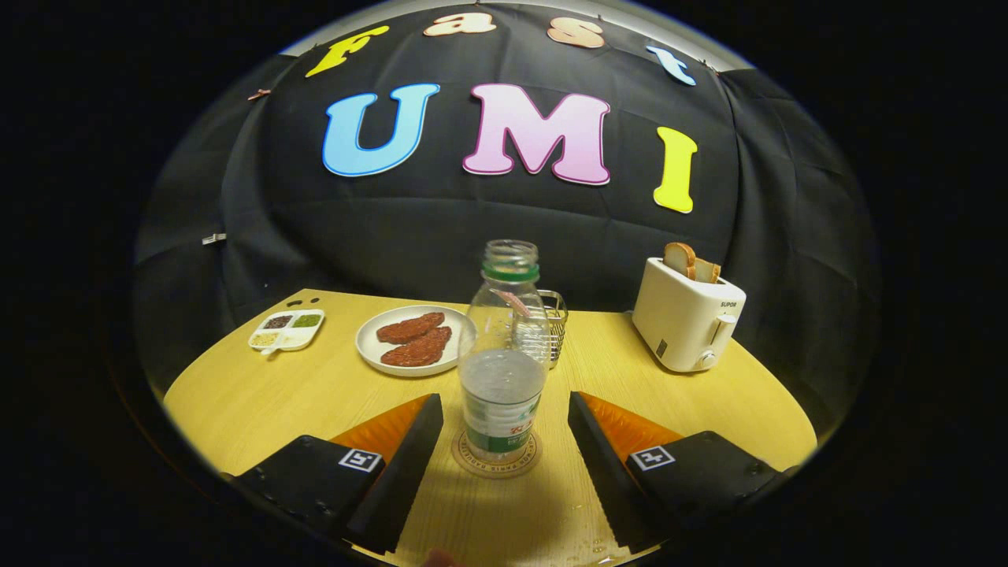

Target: Take the bottle from table, then pour the juice into the cup, finally place the bottle on the coaster

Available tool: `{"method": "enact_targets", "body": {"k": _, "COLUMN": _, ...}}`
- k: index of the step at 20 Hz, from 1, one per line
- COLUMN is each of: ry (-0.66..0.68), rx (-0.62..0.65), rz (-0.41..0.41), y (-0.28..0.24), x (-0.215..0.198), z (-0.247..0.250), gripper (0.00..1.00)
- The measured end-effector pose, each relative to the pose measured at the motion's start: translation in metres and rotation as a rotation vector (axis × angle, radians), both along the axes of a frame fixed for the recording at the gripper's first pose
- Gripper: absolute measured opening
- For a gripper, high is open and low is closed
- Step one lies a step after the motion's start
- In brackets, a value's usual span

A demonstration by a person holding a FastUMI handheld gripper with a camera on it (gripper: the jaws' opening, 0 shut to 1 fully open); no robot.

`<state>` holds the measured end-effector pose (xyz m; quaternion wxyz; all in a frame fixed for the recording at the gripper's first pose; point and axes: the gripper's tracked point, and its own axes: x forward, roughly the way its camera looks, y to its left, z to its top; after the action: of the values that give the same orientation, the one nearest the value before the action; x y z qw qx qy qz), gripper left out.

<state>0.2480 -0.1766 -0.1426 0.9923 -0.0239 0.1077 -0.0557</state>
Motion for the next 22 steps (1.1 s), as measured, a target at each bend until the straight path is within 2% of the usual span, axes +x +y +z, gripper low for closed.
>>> {"method": "enact_targets", "body": {"k": 7, "ry": -0.107, "rx": 0.072, "rz": 0.005, "y": 0.021, "x": -0.087, "z": 0.097, "gripper": 0.97}}
{"method": "enact_targets", "body": {"k": 10, "ry": -0.162, "rx": 0.087, "rz": 0.050, "y": 0.041, "x": -0.122, "z": 0.146, "gripper": 0.97}}
{"method": "enact_targets", "body": {"k": 14, "ry": -0.222, "rx": -0.016, "rz": 0.104, "y": 0.071, "x": -0.164, "z": 0.199, "gripper": 0.97}}
{"method": "enact_targets", "body": {"k": 17, "ry": -0.246, "rx": -0.038, "rz": 0.098, "y": 0.099, "x": -0.190, "z": 0.223, "gripper": 0.97}}
{"method": "enact_targets", "body": {"k": 22, "ry": -0.257, "rx": 0.052, "rz": 0.068, "y": 0.142, "x": -0.232, "z": 0.228, "gripper": 0.98}}
